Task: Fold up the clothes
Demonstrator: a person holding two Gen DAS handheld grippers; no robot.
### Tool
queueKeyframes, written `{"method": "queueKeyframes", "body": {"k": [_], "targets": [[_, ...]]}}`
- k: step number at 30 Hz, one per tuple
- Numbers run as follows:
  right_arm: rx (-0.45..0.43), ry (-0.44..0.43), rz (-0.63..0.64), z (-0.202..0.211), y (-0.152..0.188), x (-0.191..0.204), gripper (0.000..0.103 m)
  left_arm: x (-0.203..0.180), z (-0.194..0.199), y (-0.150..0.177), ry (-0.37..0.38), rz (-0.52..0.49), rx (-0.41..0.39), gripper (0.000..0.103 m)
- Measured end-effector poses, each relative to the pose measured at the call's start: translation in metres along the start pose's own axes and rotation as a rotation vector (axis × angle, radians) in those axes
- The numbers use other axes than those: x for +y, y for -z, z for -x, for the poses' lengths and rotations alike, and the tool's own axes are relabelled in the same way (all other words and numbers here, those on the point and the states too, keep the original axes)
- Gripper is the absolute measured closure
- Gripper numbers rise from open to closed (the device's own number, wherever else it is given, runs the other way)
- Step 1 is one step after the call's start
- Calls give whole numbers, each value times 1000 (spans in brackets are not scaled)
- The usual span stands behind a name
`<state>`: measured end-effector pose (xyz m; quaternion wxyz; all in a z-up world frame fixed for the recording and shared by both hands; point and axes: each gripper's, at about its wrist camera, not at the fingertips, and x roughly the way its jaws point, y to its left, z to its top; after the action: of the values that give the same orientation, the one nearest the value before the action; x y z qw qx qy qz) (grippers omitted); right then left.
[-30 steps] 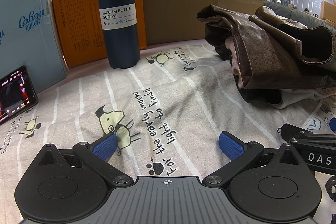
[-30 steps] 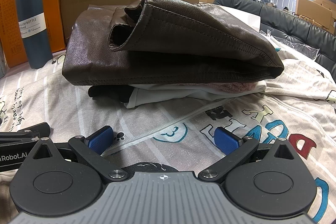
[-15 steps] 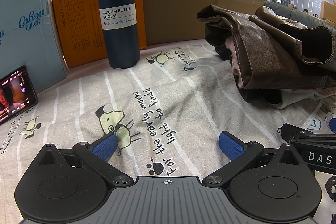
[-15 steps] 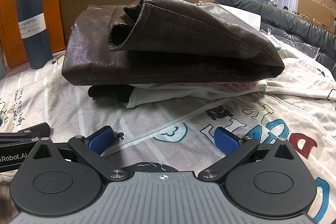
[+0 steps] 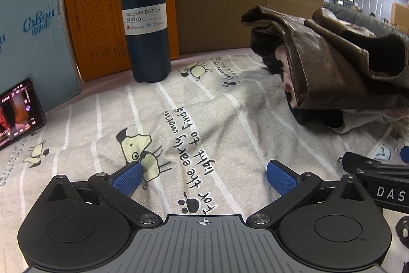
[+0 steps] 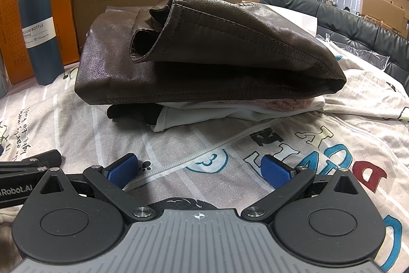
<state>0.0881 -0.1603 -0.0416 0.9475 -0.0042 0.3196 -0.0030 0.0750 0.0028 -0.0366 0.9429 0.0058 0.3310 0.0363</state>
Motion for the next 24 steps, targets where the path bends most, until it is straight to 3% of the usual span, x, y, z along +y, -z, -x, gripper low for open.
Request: {"method": "queueKeyframes", "body": {"k": [11, 24], "targets": [[-42, -31, -22, 6, 0, -4, 0, 0, 3, -1, -2, 6, -12, 0], [-297, -220, -190, 43, 6, -22, 0, 17, 70, -1, -69, 70, -266, 0]]}}
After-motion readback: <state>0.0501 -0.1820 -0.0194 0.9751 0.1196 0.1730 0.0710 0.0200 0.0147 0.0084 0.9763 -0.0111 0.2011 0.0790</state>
